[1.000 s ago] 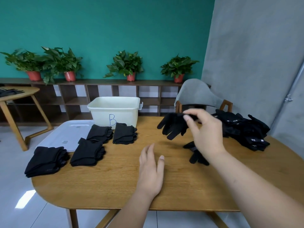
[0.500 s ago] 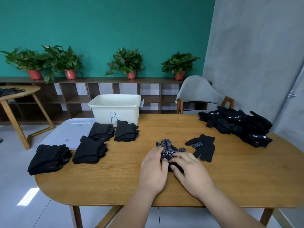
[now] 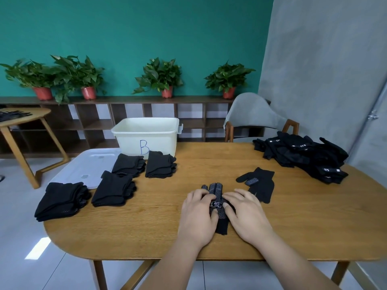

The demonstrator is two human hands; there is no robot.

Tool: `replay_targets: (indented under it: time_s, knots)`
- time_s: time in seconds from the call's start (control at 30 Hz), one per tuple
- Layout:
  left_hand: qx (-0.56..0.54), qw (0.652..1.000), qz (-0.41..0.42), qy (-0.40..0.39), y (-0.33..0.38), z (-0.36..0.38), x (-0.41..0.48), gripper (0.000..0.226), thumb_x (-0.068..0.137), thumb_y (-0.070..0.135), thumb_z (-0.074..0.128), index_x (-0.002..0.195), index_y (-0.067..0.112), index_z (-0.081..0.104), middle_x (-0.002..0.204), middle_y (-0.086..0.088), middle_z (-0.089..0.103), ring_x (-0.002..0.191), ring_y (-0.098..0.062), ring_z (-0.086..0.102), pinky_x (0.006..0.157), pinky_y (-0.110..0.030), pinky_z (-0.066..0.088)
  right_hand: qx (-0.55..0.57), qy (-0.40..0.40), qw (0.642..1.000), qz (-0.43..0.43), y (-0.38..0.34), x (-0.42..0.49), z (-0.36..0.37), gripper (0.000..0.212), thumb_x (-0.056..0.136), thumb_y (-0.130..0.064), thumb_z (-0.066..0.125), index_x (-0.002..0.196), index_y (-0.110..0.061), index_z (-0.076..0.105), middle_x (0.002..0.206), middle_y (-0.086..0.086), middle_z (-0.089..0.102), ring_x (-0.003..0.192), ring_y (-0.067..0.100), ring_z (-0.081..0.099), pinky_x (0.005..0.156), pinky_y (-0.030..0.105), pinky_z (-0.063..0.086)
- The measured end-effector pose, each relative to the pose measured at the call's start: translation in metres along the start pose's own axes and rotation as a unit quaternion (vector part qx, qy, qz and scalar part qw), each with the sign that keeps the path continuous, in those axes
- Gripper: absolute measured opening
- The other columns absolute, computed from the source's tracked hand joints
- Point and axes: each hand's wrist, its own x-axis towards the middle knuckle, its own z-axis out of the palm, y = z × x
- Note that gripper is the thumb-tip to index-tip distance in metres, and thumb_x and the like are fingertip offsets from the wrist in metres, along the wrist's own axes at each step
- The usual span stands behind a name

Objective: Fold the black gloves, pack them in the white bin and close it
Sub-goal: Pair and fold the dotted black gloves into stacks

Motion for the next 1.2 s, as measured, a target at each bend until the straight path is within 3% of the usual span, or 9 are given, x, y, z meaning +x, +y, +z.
replay_targets:
  time_s: [0.17, 0.33, 0.57, 0.7, 0.8, 0.9, 1.07, 1.2]
  knots:
    - [0.002, 1.0, 0.011, -0.013, 0.003, -0.001, 0.0, 0.046, 0.103, 0.029, 0.053, 0.149, 0.03, 0.056, 0.154, 0.015, 0.047, 0.144, -0.011, 0.039, 0.126, -0.034, 0.022, 0.075, 0.058, 0.995, -0.014, 0.006, -0.004, -0.002, 0.036, 0.103, -0.042, 0.046, 0.13, -0.038, 0.07, 0.124, -0.025, 0.065, 0.13, 0.004, 0.044, 0.113, 0.039, 0.037]
    - [0.011, 1.0, 0.007, -0.016, 0.003, -0.001, 0.0, 0.045, 0.104, 0.032, 0.051, 0.148, 0.03, 0.057, 0.154, 0.014, 0.048, 0.144, -0.009, 0.04, 0.127, -0.036, 0.021, 0.064, 0.026, 0.998, 0.0, 0.003, -0.004, -0.001, 0.054, 0.098, -0.064, 0.032, 0.125, -0.042, 0.073, 0.134, -0.025, 0.062, 0.138, 0.006, 0.04, 0.119, 0.038, 0.03]
    - [0.014, 1.0, 0.013, -0.005, 0.001, 0.002, 0.0, 0.042, 0.102, 0.032, 0.052, 0.144, 0.032, 0.061, 0.147, 0.017, 0.051, 0.137, -0.008, 0.048, 0.125, -0.035, 0.023, 0.058, 0.14, 0.985, -0.076, -0.002, -0.011, -0.008, 0.031, 0.1, -0.032, 0.055, 0.121, -0.028, 0.077, 0.129, -0.026, 0.063, 0.131, 0.006, 0.049, 0.114, 0.036, 0.036]
    - [0.026, 1.0, 0.001, -0.007, 0.001, 0.003, 0.0, 0.045, 0.102, 0.036, 0.051, 0.145, 0.028, 0.061, 0.147, 0.014, 0.051, 0.137, -0.011, 0.048, 0.126, -0.037, 0.023, 0.037, 0.183, 0.979, -0.076, -0.008, -0.016, -0.014, 0.03, 0.099, -0.033, 0.057, 0.122, -0.026, 0.075, 0.125, -0.018, 0.06, 0.124, 0.012, 0.053, 0.106, 0.035, 0.041]
    - [0.03, 0.999, -0.014, -0.011, 0.004, 0.002, -0.002, 0.046, 0.102, 0.038, 0.051, 0.146, 0.027, 0.06, 0.15, 0.012, 0.049, 0.14, -0.014, 0.044, 0.126, -0.037, 0.021, -0.011, 0.127, 0.992, -0.003, -0.006, -0.015, -0.01, 0.043, 0.103, -0.052, 0.044, 0.124, -0.032, 0.075, 0.121, -0.017, 0.062, 0.122, 0.012, 0.052, 0.102, 0.038, 0.045]
    - [0.031, 0.999, -0.018, -0.016, 0.004, 0.002, -0.002, 0.047, 0.101, 0.039, 0.05, 0.147, 0.029, 0.059, 0.151, 0.011, 0.048, 0.141, -0.015, 0.043, 0.126, -0.038, 0.022, -0.034, 0.037, 0.998, 0.023, -0.005, -0.01, -0.004, 0.06, 0.102, -0.067, 0.026, 0.132, -0.039, 0.07, 0.13, -0.02, 0.063, 0.13, 0.01, 0.046, 0.108, 0.037, 0.041]
    - [0.033, 0.999, -0.005, -0.021, 0.003, 0.0, -0.001, 0.052, 0.102, 0.037, 0.048, 0.153, 0.03, 0.052, 0.161, 0.012, 0.042, 0.15, -0.012, 0.033, 0.129, -0.038, 0.017, -0.032, 0.019, 0.999, 0.014, -0.005, -0.007, -0.006, 0.069, 0.102, -0.069, 0.018, 0.141, -0.036, 0.063, 0.147, -0.021, 0.053, 0.141, 0.005, 0.035, 0.115, 0.036, 0.036]
    - [0.072, 0.993, 0.029, -0.09, 0.009, 0.0, 0.0, 0.059, 0.109, 0.045, 0.031, 0.166, 0.027, 0.029, 0.175, 0.006, 0.021, 0.161, -0.01, 0.009, 0.132, -0.035, 0.001, -0.051, -0.006, 0.998, 0.02, -0.008, -0.008, -0.009, 0.058, 0.108, -0.063, 0.025, 0.154, -0.037, 0.048, 0.166, -0.016, 0.032, 0.153, 0.012, 0.026, 0.124, 0.04, 0.028]
